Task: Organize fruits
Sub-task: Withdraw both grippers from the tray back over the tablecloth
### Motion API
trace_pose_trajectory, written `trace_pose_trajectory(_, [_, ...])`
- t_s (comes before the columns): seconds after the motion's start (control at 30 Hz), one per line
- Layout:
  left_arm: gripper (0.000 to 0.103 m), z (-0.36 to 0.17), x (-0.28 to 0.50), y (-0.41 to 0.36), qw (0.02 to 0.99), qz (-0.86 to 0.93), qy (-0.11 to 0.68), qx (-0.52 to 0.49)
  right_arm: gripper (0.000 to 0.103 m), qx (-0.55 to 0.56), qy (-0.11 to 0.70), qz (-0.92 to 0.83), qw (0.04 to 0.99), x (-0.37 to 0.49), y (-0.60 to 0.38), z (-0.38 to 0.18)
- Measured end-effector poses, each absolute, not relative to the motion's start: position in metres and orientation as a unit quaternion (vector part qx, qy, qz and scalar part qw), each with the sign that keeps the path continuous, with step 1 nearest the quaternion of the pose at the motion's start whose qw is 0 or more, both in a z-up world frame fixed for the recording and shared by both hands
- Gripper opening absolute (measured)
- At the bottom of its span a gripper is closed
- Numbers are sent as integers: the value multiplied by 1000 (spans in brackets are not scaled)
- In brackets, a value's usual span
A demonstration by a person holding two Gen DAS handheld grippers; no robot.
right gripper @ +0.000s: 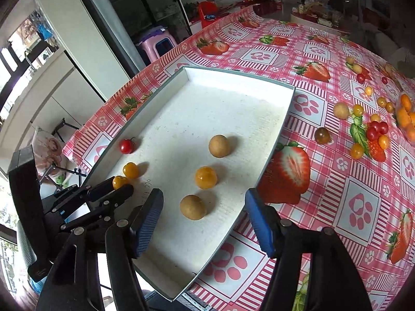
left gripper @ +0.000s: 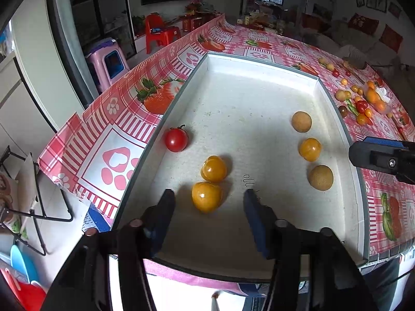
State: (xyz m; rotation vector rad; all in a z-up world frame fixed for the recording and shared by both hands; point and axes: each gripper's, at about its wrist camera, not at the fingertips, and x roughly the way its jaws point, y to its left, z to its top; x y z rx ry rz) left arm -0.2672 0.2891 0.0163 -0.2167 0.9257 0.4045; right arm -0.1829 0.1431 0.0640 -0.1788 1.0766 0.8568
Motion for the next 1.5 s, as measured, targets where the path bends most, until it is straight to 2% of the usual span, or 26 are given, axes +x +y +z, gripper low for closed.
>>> trace_pose_trajectory(0.4, [83, 46, -254, 265, 885, 165, 427, -80, 72, -30, 504, 346, 791, -153, 75, 58])
trace_pose_trajectory(0.57, [83, 73, -220, 227, 904, 111, 410, -54, 72, -12, 510, 296, 808, -128, 25, 54])
trace_pose_trajectory(0.77, [83, 82, -165, 163, 911, 56, 409, -22, 72, 13, 508, 237, 828, -93, -32, 55])
trace_pose_trajectory(1.0, [83, 57, -113, 114, 911, 38, 411, -21, 72, 18, 510, 199, 837, -59, -66, 45])
trace_pose_trajectory(1.5, [83, 9, -70, 125, 892, 88, 441, -37, 72, -5, 507, 215, 835, -10, -41, 18])
